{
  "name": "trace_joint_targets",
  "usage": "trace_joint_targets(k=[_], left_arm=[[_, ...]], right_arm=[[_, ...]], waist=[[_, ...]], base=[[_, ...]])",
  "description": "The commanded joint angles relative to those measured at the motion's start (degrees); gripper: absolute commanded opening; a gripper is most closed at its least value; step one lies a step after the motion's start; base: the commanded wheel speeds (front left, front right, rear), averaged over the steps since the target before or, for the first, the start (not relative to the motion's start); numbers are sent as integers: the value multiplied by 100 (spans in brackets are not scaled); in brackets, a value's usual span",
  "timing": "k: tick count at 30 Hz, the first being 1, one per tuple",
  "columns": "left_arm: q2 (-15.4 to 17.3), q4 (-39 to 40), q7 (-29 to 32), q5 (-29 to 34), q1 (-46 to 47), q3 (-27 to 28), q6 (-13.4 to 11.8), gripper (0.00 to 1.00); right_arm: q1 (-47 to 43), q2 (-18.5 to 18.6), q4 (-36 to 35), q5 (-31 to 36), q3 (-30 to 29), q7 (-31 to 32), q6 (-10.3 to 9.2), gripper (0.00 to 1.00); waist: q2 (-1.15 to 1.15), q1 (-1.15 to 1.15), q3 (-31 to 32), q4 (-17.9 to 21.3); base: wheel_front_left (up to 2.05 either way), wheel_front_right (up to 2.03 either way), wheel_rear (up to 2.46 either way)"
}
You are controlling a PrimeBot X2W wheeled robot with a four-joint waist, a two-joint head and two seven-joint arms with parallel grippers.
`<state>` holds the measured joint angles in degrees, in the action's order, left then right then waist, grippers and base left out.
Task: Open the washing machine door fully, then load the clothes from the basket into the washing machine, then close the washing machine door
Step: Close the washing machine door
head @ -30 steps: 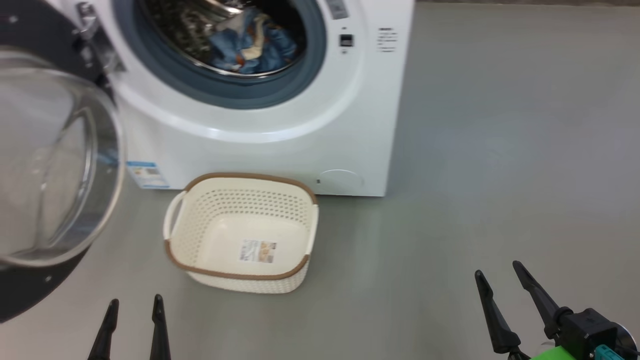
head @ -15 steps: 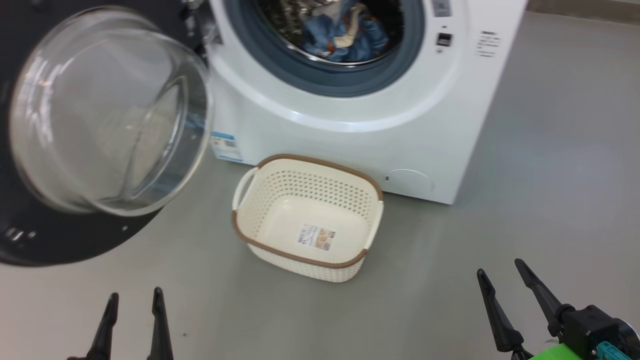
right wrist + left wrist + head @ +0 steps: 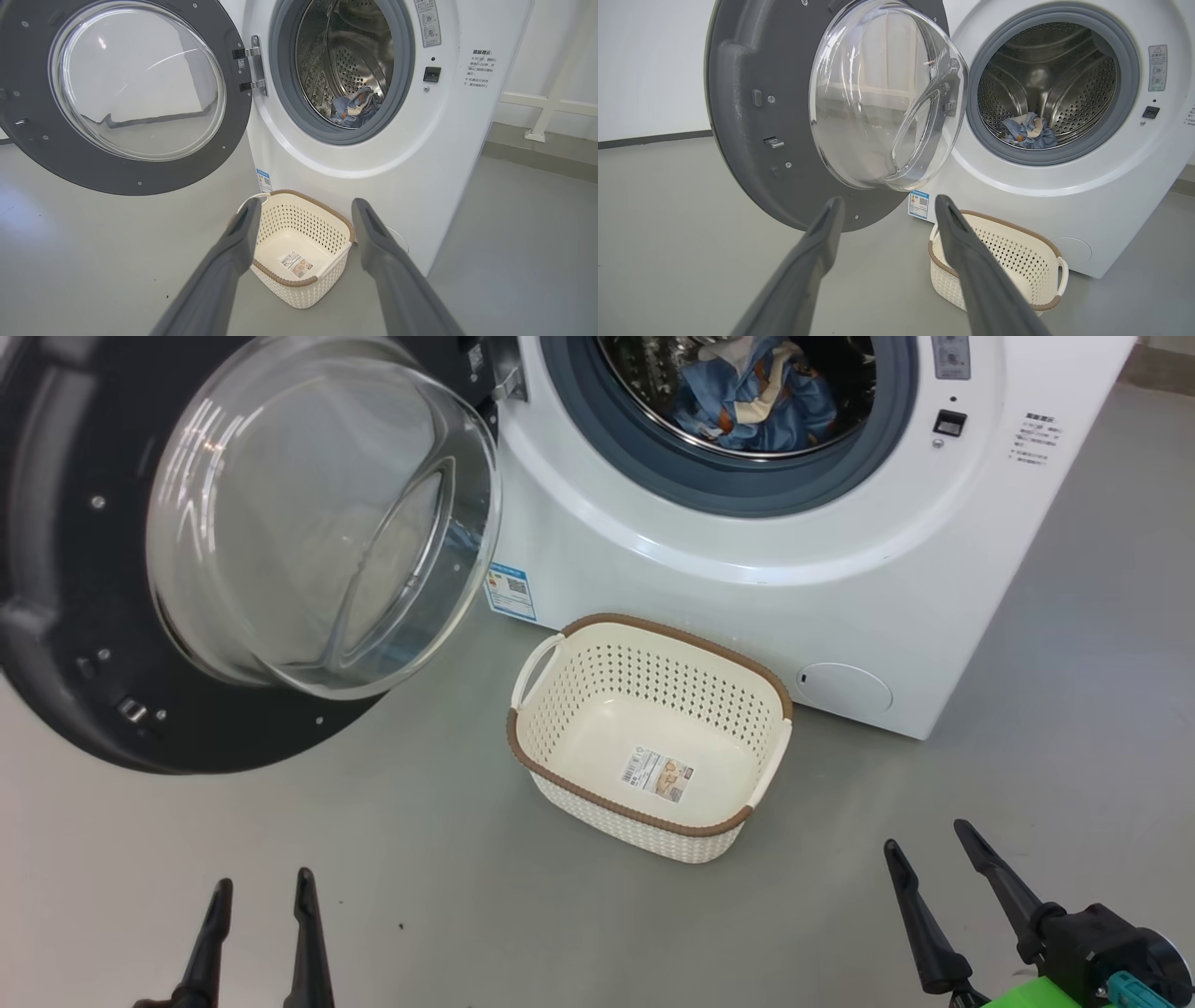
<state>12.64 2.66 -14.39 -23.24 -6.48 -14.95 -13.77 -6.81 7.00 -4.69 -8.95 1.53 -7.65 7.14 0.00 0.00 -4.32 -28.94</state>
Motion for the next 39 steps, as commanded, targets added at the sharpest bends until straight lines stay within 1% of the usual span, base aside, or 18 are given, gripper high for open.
trace_joint_targets(k=[1,14,26,27,28,29,35,39], left_arm=[[50,76,-61,74,242,248,69,100],[-34,31,-61,152,162,375,186,100],[-87,15,-61,189,141,431,214,100],[-91,20,-61,195,143,437,220,73],[-95,22,-61,197,144,438,230,30],[-102,27,-61,197,141,449,252,0],[-137,104,-61,177,165,520,370,0],[-124,239,-61,157,232,617,536,0]], right_arm=[[224,67,-132,47,180,1,35,100],[212,62,-52,19,265,-20,35,100],[207,31,-14,12,295,-48,35,100],[202,33,-17,12,287,-50,35,100],[195,34,-23,15,273,-52,35,100],[187,32,-37,27,254,-49,35,100],[224,46,-73,42,253,-35,35,100],[210,56,-92,38,230,-35,35,100]], waist=[[0,0,22,-37],[0,0,135,19],[0,0,167,95],[0,0,166,96],[0,0,167,97],[0,0,159,107],[0,0,112,160],[0,0,90,169]], base=[[0,0,0],[0,0,0],[0,0,0],[0,0,0],[0,0,0],[0,0,0],[0,0,0],[0,0,0]])
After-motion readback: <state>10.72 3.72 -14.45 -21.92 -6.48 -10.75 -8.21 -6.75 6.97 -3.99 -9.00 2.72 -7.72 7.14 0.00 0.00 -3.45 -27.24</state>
